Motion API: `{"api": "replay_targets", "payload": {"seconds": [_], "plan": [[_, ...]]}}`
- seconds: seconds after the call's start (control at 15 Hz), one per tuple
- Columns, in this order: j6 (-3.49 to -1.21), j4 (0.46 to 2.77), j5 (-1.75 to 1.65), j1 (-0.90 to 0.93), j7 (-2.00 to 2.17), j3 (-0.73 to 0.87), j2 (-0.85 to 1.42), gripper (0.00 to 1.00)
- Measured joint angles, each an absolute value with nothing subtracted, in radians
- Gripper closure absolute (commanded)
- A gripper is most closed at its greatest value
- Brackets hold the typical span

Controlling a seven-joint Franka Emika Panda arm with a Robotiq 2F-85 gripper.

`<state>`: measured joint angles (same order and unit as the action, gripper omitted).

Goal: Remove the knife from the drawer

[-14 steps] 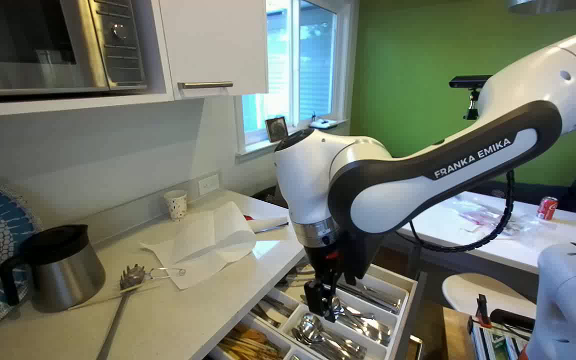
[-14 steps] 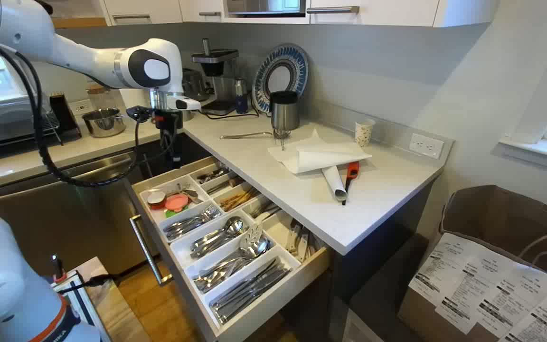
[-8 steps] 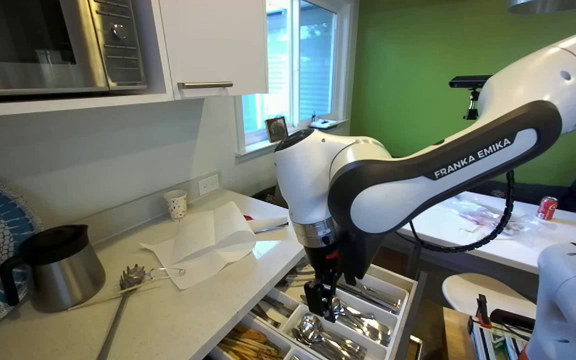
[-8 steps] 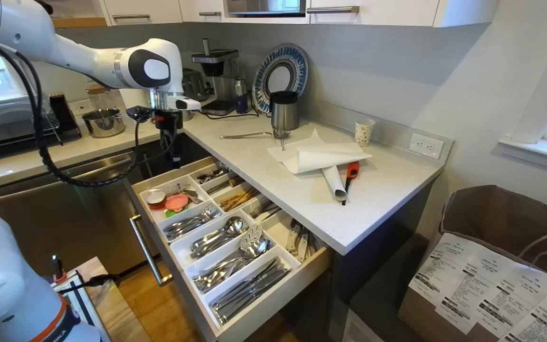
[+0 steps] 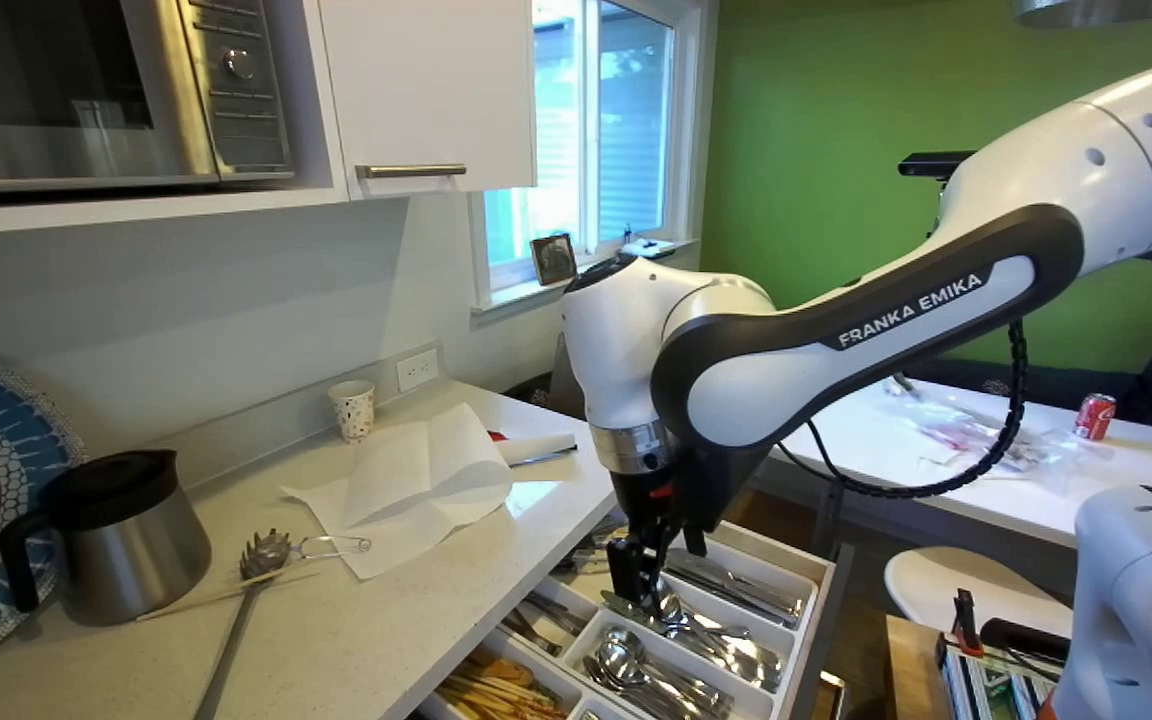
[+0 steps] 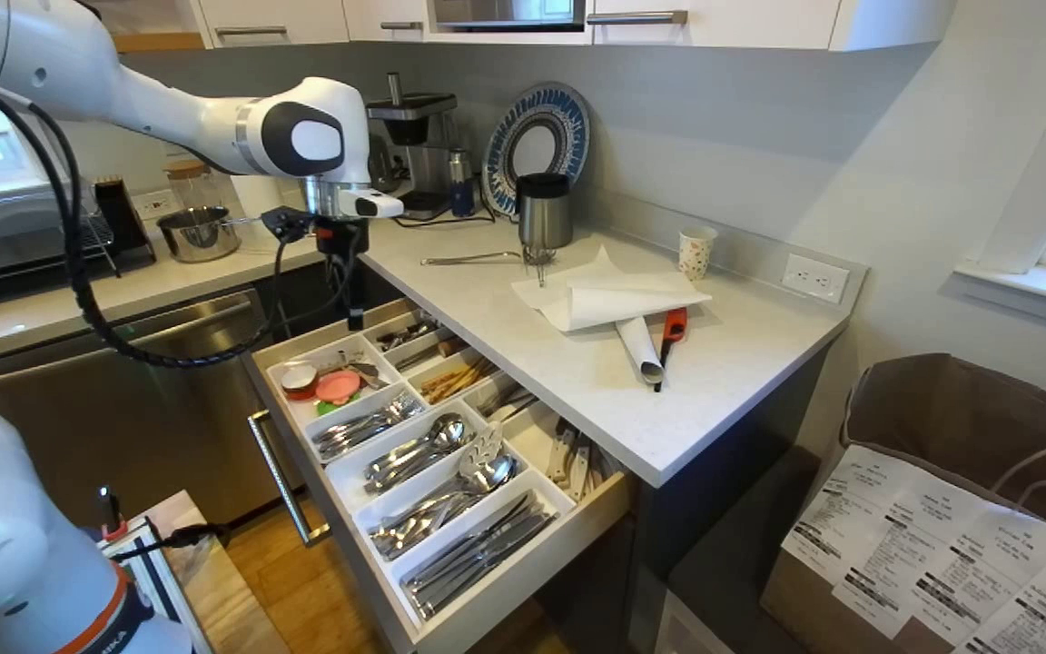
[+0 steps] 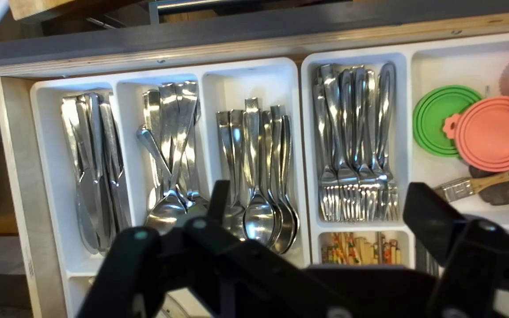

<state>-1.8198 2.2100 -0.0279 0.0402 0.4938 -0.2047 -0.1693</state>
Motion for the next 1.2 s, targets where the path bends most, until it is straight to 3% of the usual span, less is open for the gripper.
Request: {"api": "replay_targets", "payload": {"seconds": [0.6,1.2], "plan": [[-2.046,2.354,-0.027,-0.067,0.328,0.022,-0.154,0.0],[-2.298,2.456,-0.026,-0.135,0.195,0.125,-0.067,0.0]]}}
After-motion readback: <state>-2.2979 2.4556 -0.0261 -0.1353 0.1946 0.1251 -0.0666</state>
